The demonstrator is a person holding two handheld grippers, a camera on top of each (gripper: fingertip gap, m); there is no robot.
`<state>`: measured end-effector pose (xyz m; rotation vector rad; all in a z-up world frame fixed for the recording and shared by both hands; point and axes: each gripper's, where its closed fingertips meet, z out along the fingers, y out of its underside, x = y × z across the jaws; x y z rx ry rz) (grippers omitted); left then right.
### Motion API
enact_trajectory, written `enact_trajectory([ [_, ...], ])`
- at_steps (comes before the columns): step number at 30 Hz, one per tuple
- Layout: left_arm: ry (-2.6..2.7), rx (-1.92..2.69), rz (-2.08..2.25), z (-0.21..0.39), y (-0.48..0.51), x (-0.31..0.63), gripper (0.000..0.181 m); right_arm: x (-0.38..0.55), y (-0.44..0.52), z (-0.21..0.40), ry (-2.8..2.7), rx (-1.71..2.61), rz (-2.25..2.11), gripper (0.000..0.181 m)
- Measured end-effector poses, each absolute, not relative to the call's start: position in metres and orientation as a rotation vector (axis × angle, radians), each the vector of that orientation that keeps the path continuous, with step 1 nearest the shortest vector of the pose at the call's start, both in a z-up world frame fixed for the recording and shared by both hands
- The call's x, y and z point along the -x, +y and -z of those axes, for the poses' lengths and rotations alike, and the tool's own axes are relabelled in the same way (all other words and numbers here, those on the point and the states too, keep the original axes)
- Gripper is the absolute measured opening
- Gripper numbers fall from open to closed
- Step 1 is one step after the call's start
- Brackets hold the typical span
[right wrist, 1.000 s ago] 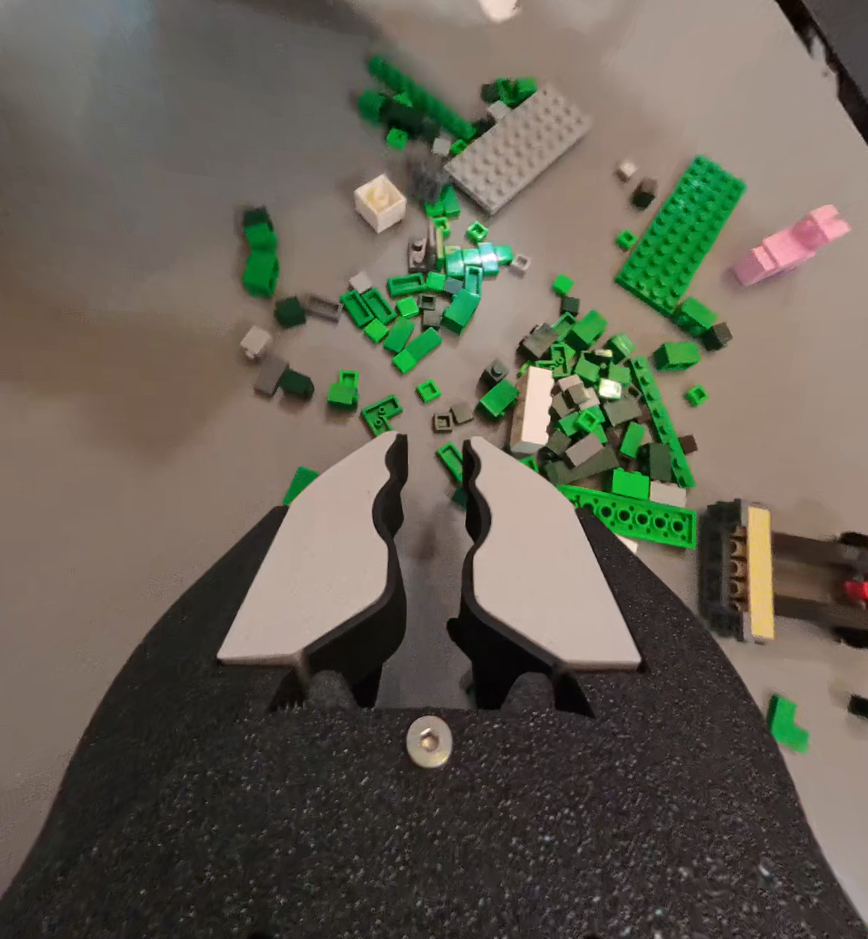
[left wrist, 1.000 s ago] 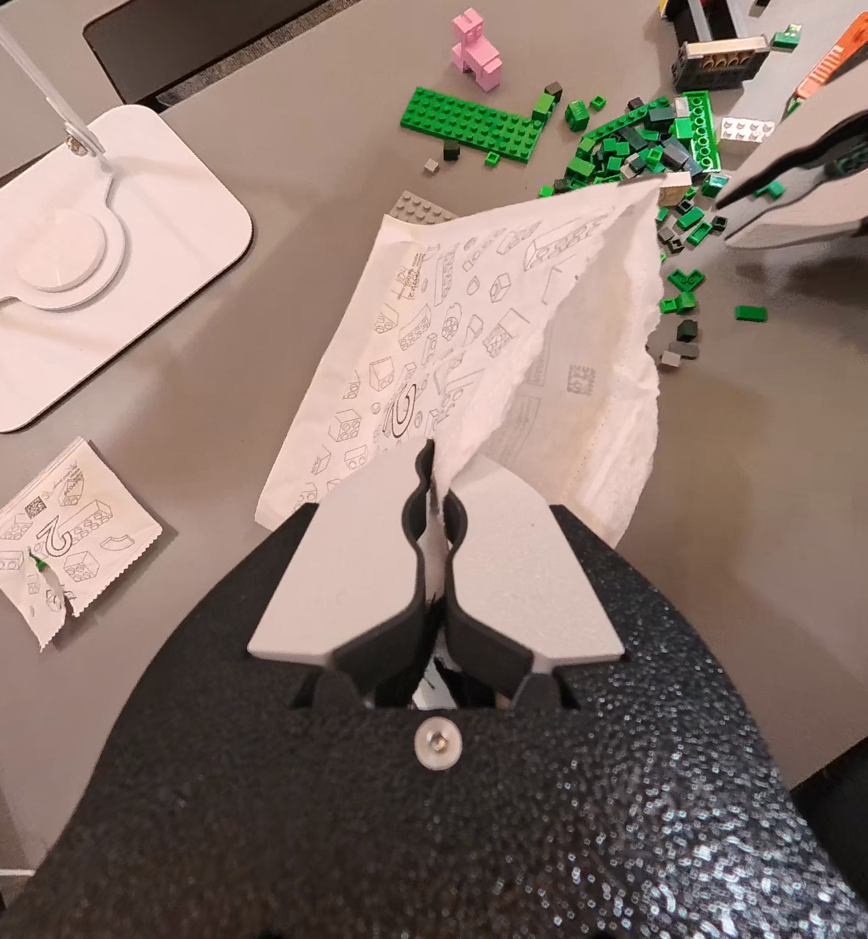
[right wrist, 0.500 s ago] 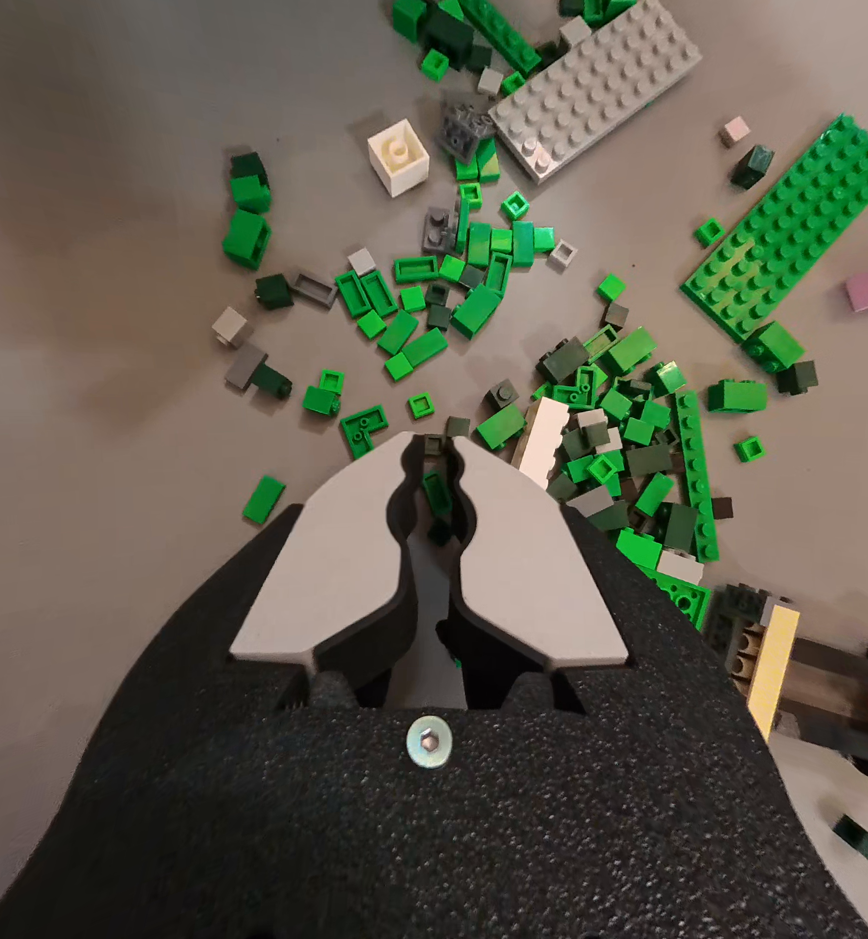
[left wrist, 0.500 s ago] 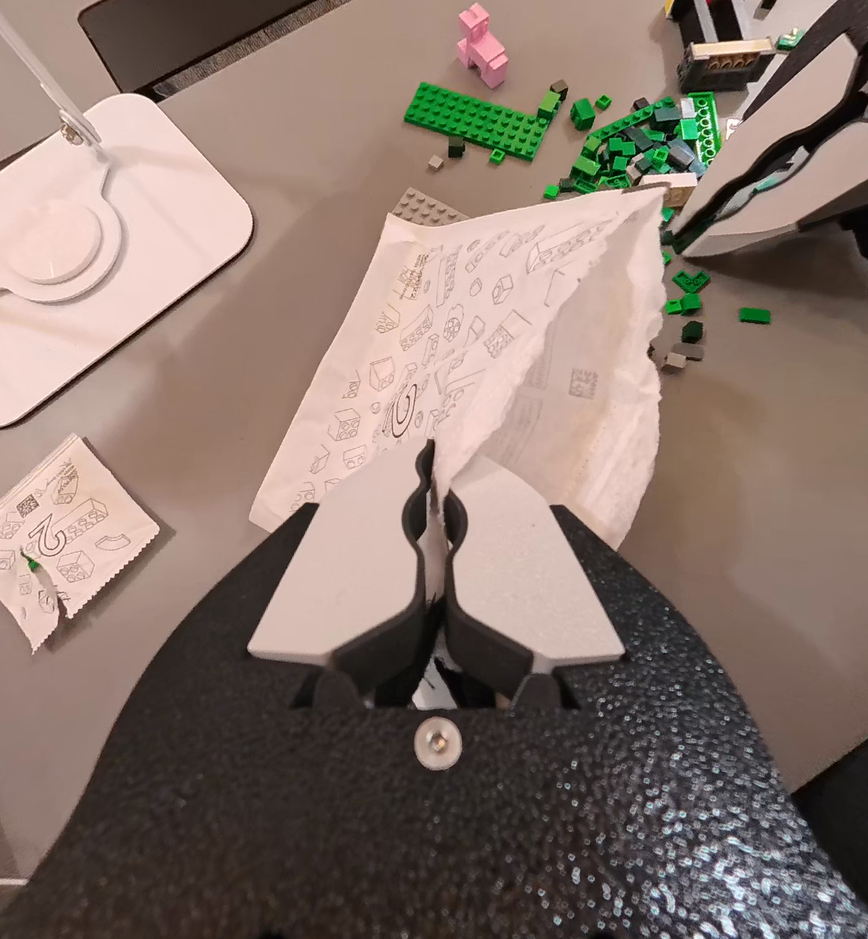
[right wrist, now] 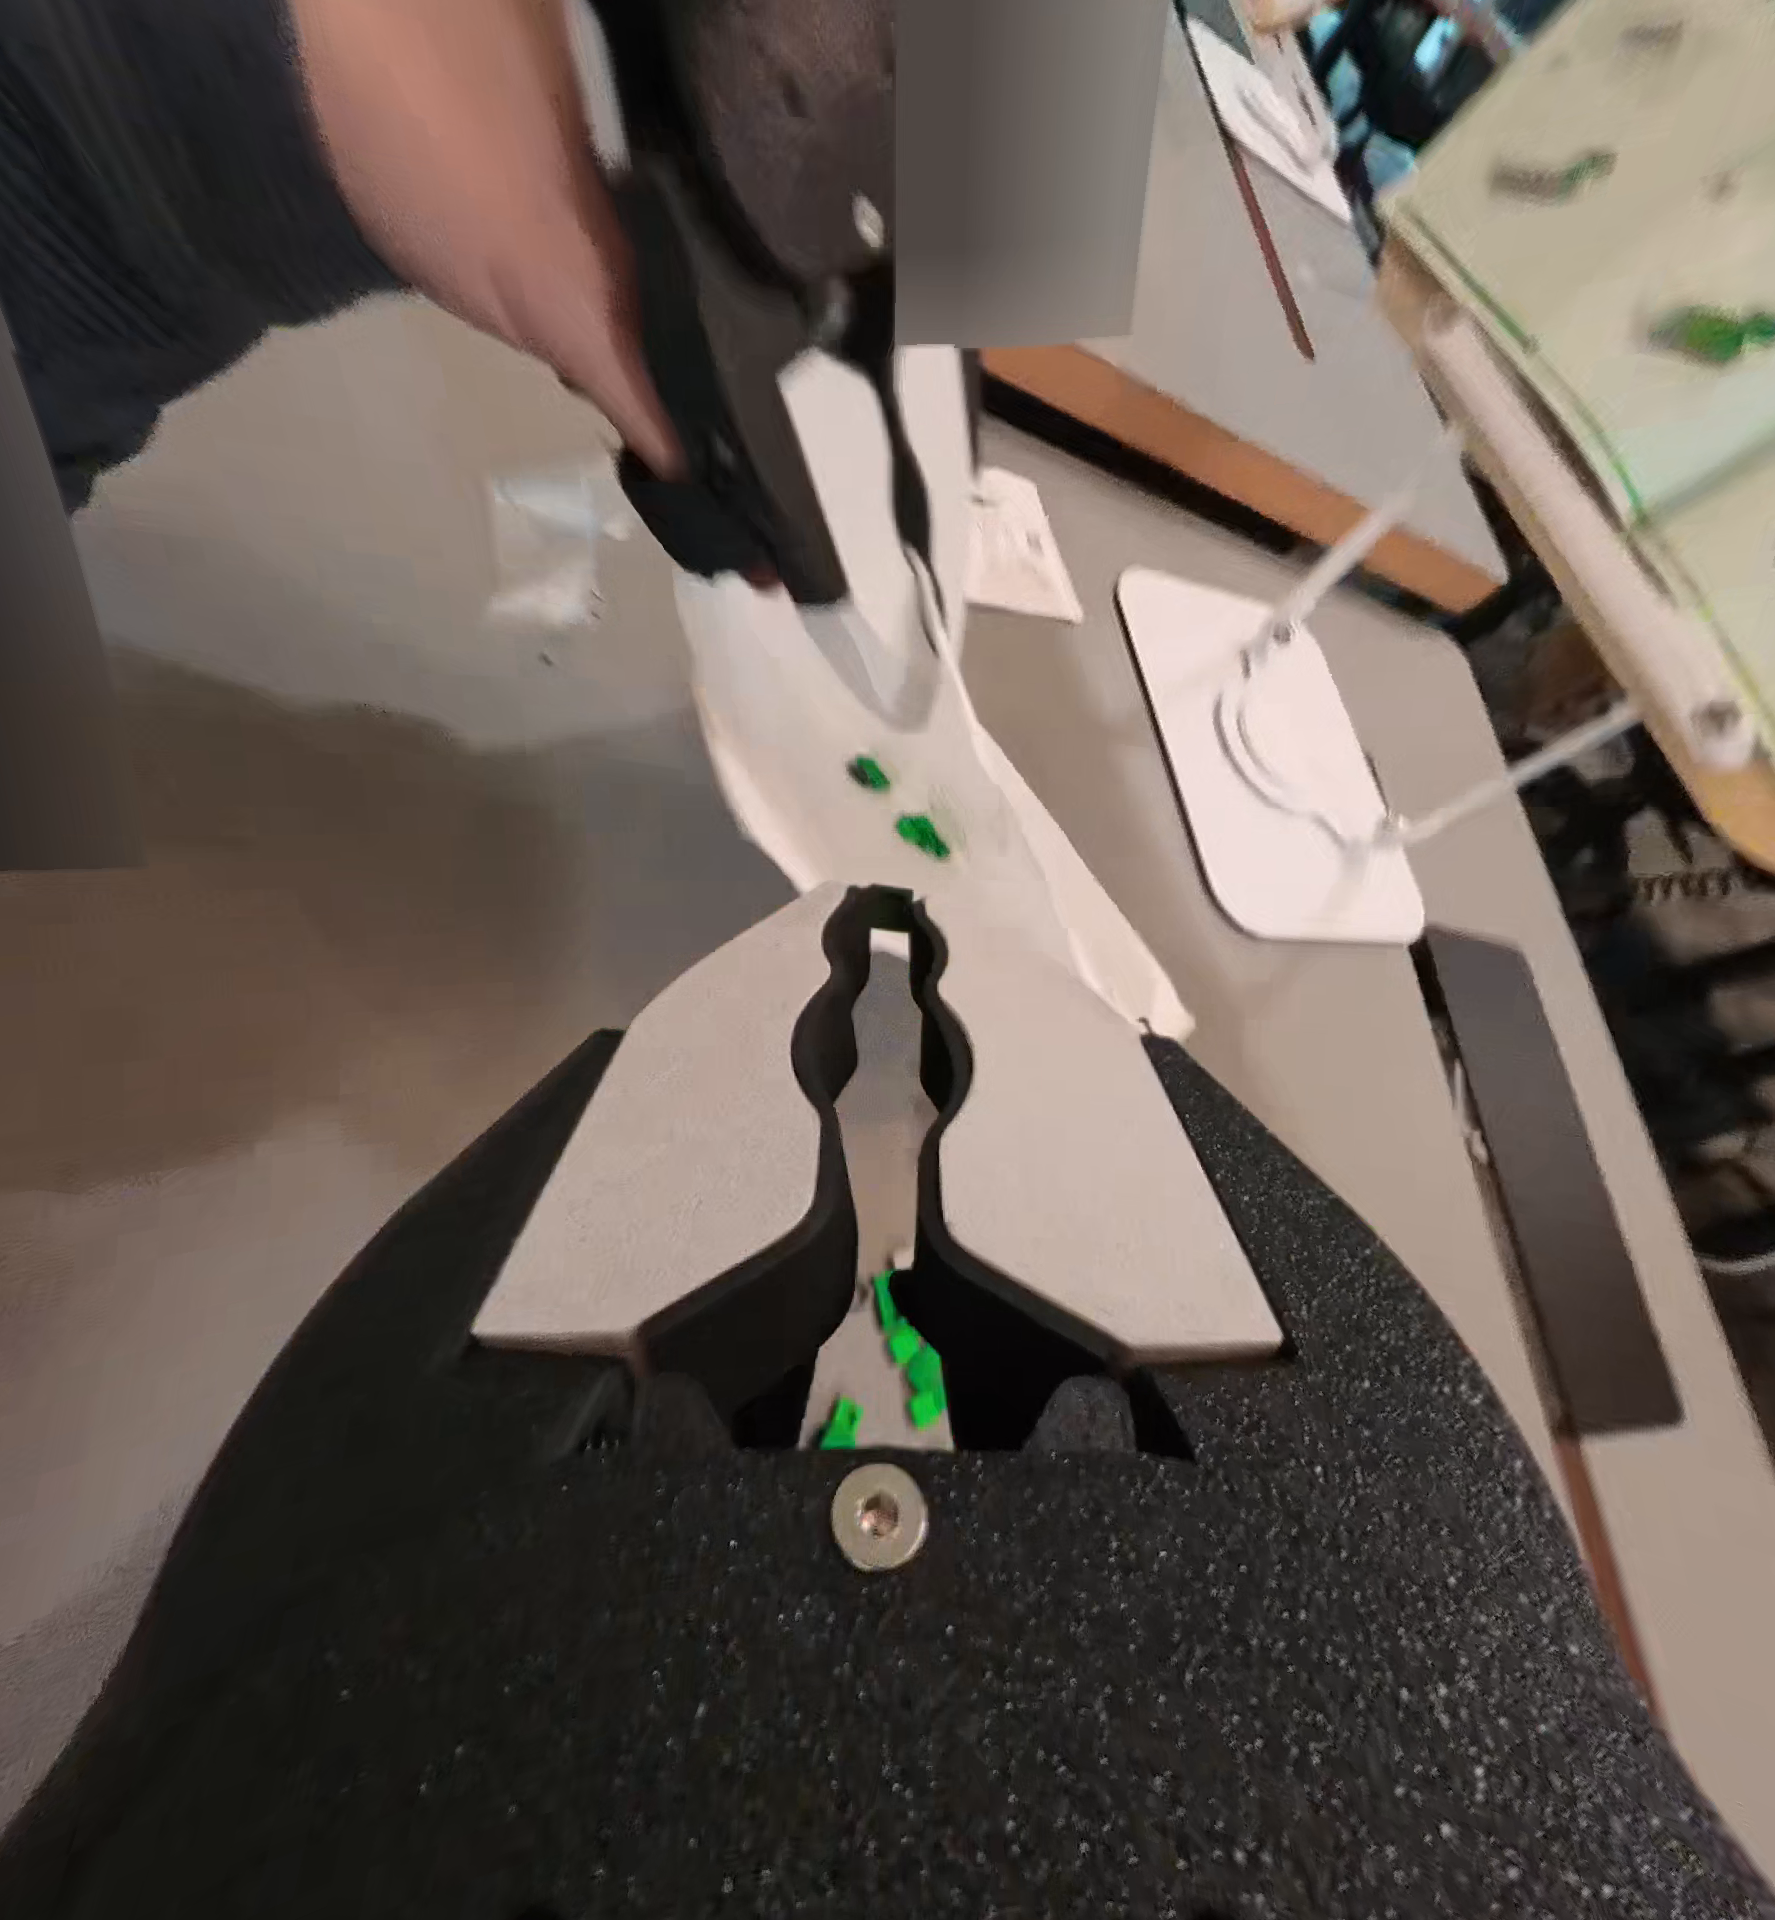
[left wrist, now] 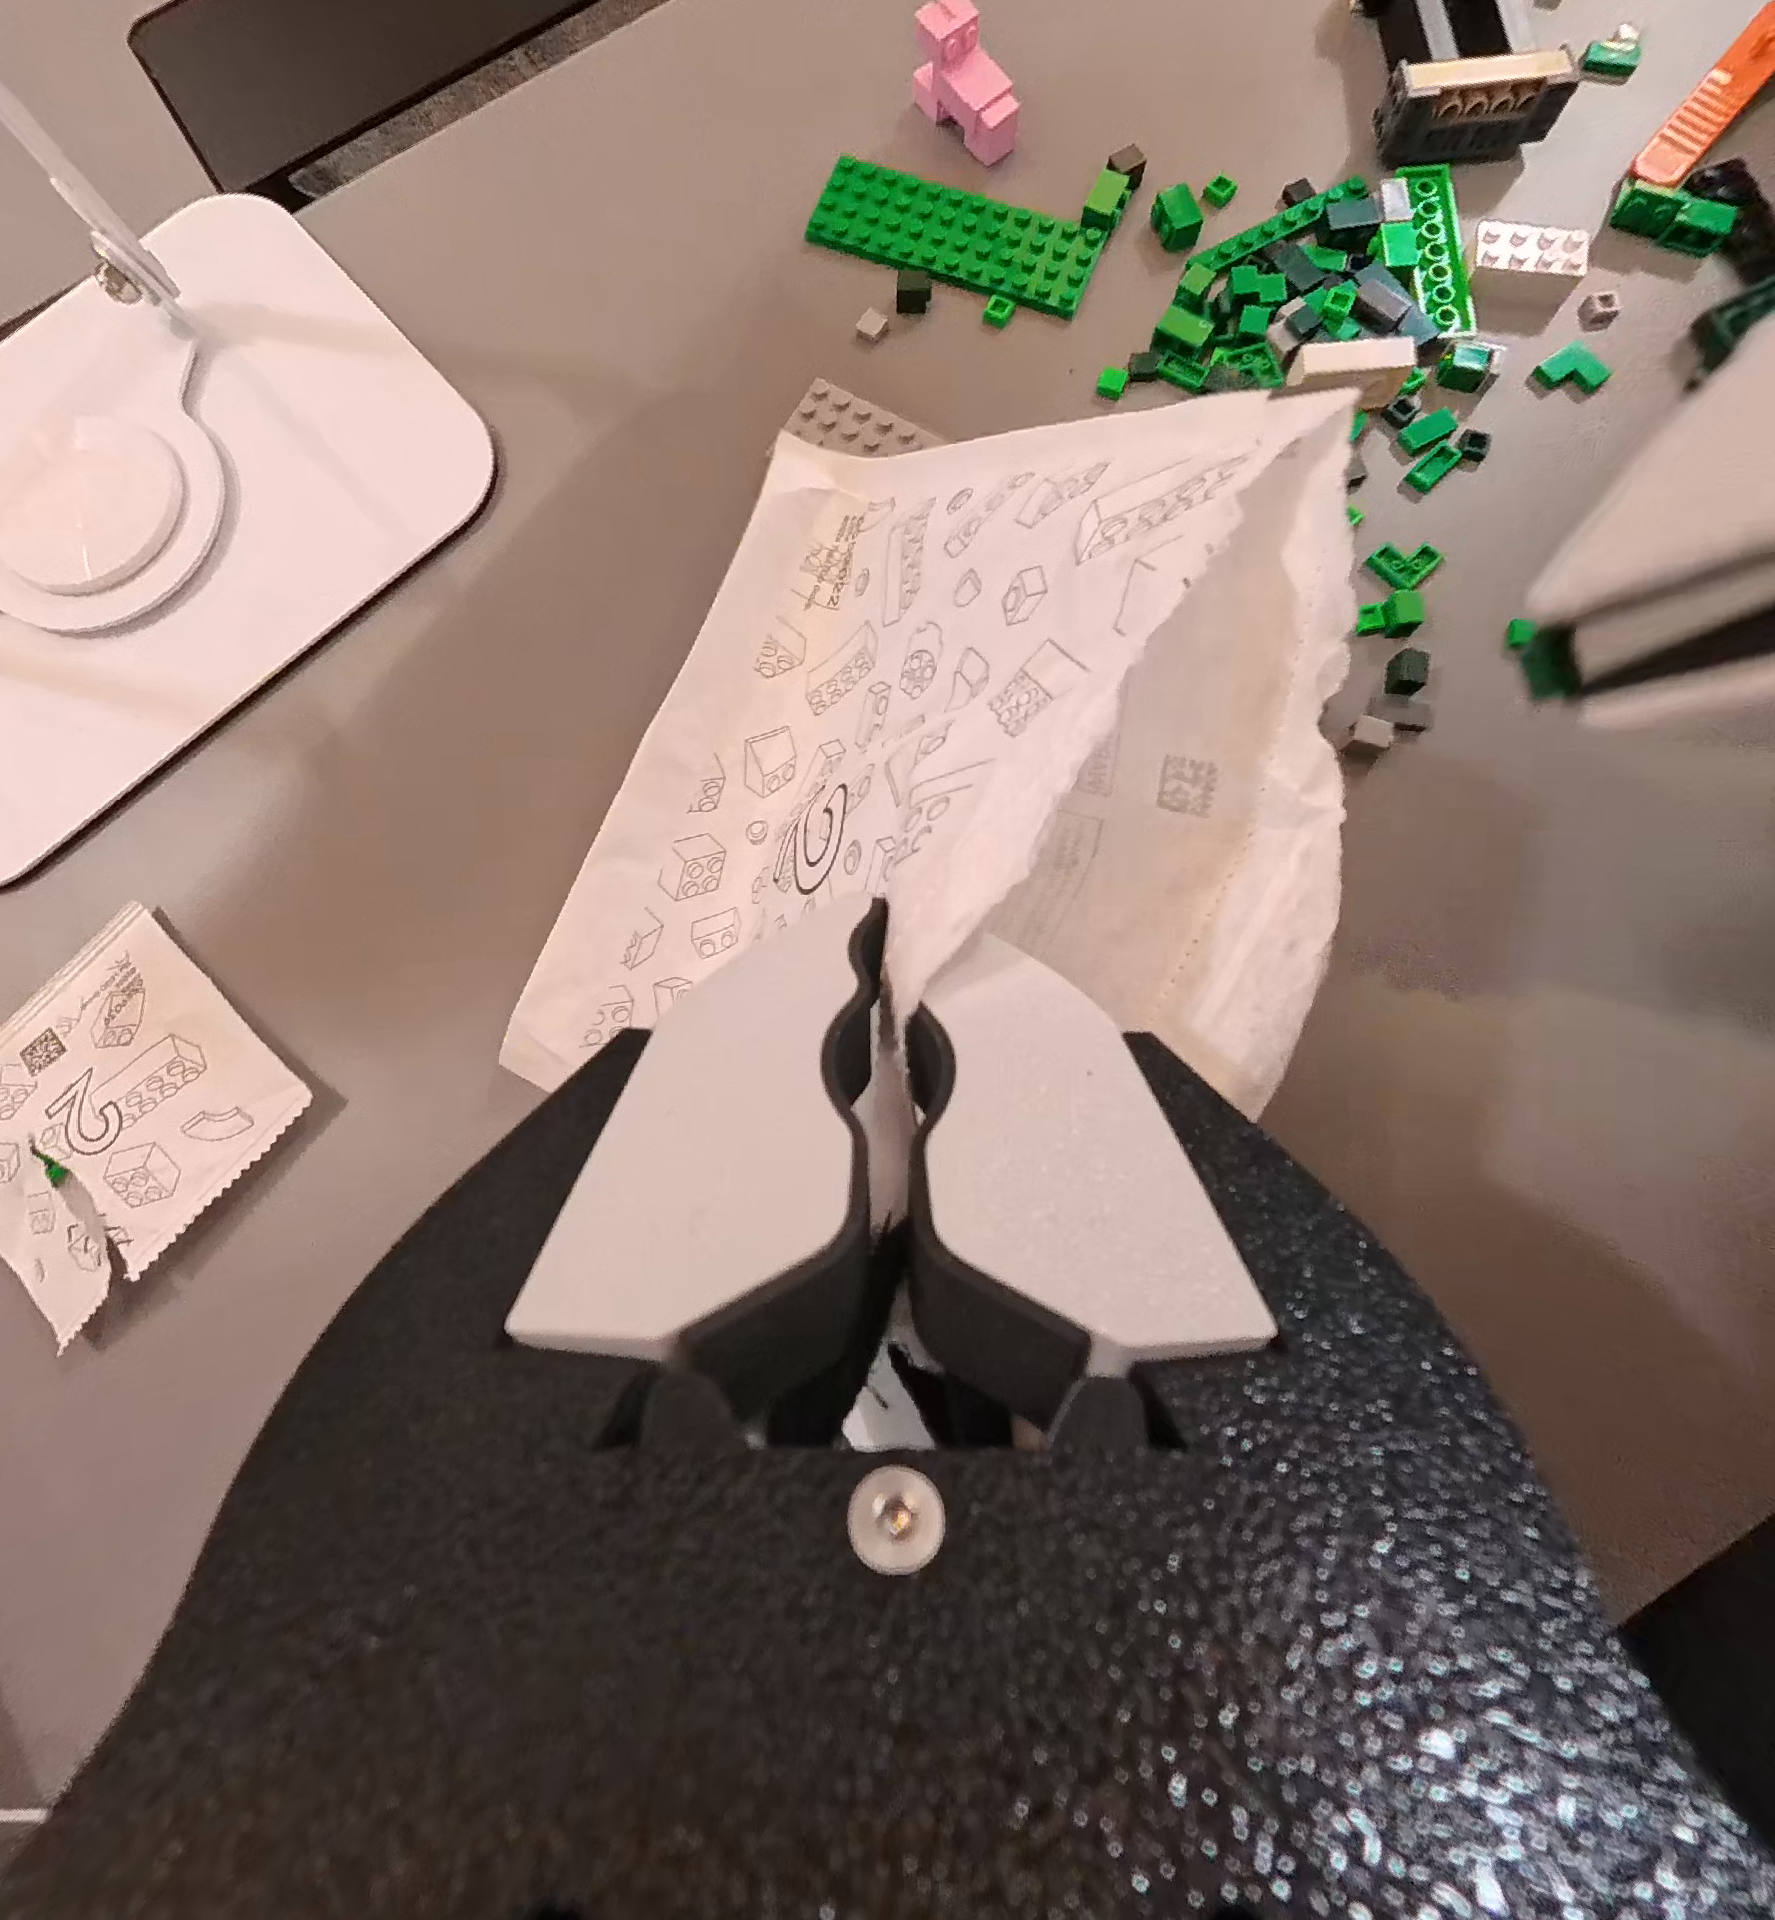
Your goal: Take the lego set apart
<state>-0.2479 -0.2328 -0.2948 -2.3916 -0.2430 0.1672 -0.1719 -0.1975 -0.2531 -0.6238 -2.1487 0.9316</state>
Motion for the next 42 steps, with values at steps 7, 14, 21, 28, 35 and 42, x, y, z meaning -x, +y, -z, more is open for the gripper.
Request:
enact_trajectory([
  [7, -0.218, 2.384, -0.167, 0.291, -0.231, 0.243, 0.0, 0.192, -0.227, 0.272, -2.2, 0.51, -0.758, 0.008],
  [14, -0.228, 2.372, -0.159, 0.289, -0.234, 0.245, 0.0, 0.169, -0.173, 0.262, -2.101, 0.671, -0.777, 0.022],
  [21, -0.239, 2.37, -0.145, 0.291, -0.234, 0.248, 0.0, 0.111, -0.04, 0.34, -2.1, 1.417, -0.799, 0.018],
  [28, -0.234, 2.379, -0.148, 0.292, -0.233, 0.247, 0.0, 0.11, -0.036, 0.381, -2.199, 1.504, -0.744, 0.016],
  [35, -0.233, 2.377, -0.148, 0.292, -0.233, 0.247, 0.0, 0.115, -0.039, 0.383, -2.222, 1.457, -0.694, 0.007],
  [42, -0.242, 2.369, -0.148, 0.291, -0.232, 0.248, 0.0, 0.149, -0.13, 0.265, -2.025, 0.91, -0.951, 0.007],
])
